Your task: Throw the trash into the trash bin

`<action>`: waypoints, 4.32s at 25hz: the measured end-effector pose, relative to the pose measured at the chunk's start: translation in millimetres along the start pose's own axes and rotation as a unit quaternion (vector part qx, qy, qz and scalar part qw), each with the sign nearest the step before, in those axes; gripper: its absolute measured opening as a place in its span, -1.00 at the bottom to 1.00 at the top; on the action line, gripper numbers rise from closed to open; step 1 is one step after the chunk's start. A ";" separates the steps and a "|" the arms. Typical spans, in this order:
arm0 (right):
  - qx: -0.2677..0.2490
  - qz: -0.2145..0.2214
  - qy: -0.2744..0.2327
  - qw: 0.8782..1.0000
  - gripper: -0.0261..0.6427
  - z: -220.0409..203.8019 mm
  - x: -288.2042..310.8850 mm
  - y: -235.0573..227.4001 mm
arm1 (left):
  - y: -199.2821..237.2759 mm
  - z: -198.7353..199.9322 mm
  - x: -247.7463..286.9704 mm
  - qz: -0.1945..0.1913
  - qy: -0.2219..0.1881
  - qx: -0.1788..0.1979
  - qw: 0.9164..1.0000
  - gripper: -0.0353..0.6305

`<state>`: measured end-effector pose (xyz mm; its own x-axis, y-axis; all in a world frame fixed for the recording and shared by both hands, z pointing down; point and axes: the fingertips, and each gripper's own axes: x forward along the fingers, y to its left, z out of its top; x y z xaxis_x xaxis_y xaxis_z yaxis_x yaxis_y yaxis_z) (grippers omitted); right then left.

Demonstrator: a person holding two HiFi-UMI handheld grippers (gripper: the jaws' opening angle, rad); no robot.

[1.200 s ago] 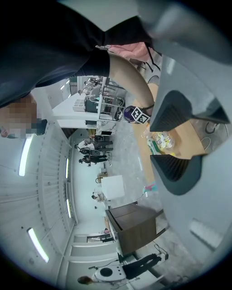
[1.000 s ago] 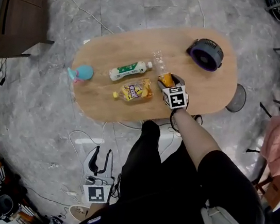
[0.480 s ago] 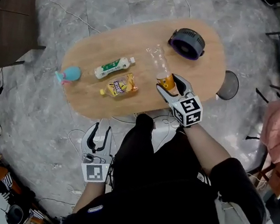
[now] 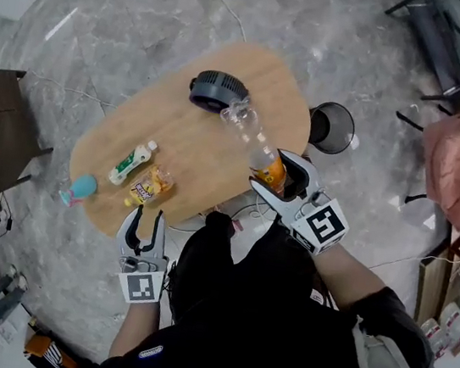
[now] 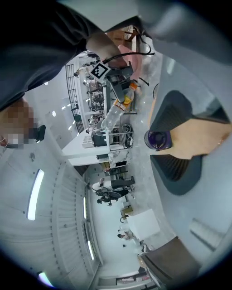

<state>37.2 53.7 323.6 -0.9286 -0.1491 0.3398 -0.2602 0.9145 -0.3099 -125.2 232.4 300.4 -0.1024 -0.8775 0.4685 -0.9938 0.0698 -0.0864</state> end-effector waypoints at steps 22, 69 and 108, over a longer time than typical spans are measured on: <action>0.125 -0.223 0.192 0.947 0.04 -266.8 -178.5 -326.1 | -226.8 54.3 224.7 -0.127 0.002 0.025 0.992 -0.41; 0.089 -0.133 0.630 0.760 0.09 -561.2 -40.2 -426.4 | -189.7 -67.3 202.1 -0.122 0.107 -0.002 0.987 -0.41; -0.217 0.255 0.099 0.937 0.06 -86.4 121.7 147.7 | 45.7 -123.1 -19.2 0.199 0.010 -0.042 0.979 -0.41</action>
<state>-91.4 203.1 395.9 -0.8244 0.3818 0.4178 0.3751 0.9214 -0.1019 -173.9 310.9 395.7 -0.4820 -0.7638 0.4294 -0.8751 0.4439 -0.1927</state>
